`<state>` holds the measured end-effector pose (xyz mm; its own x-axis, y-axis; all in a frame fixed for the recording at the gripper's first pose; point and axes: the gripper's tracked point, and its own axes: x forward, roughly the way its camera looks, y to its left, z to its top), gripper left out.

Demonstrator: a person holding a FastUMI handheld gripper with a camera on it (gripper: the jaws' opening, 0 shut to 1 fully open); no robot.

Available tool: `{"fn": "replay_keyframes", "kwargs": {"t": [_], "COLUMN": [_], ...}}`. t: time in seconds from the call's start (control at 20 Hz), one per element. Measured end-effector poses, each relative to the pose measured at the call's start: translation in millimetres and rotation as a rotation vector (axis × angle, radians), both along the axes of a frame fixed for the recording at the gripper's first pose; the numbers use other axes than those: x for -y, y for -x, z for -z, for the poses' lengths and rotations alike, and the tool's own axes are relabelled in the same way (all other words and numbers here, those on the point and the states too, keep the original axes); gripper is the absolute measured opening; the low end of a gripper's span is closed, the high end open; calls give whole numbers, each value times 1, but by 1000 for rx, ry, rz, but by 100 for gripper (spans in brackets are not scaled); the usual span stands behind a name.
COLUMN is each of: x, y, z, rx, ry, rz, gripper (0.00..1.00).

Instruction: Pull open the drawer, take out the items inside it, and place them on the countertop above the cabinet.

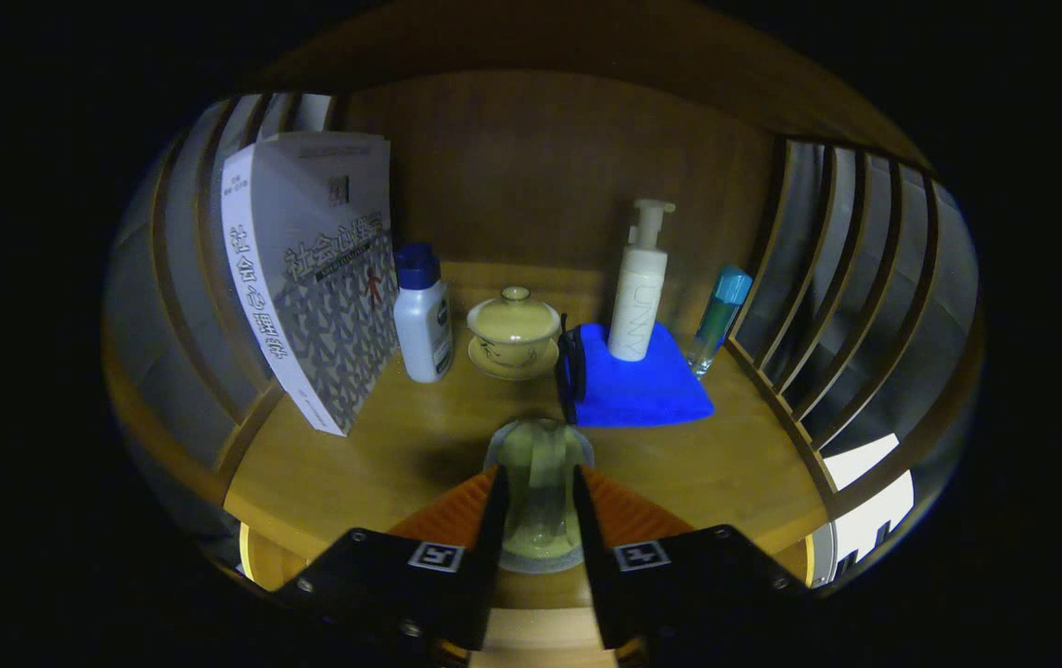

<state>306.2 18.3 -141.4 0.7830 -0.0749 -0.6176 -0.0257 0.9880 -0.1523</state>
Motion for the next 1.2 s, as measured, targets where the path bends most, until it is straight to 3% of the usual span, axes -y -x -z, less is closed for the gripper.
{"fn": "replay_keyframes", "kwargs": {"t": [0.2,0.45,0.65,0.95,1.2], "x": [-9,-2,-3,-9,3], "y": [35,110,189,287,327], "z": [-24,-85,-105,-68,17], "rx": [124,405,548,597,509], "ry": [-92,-188,-180,-231,-155], "rz": [-23,-22,-73,-125,-132], "gripper": [95,95,94,94,94]}}
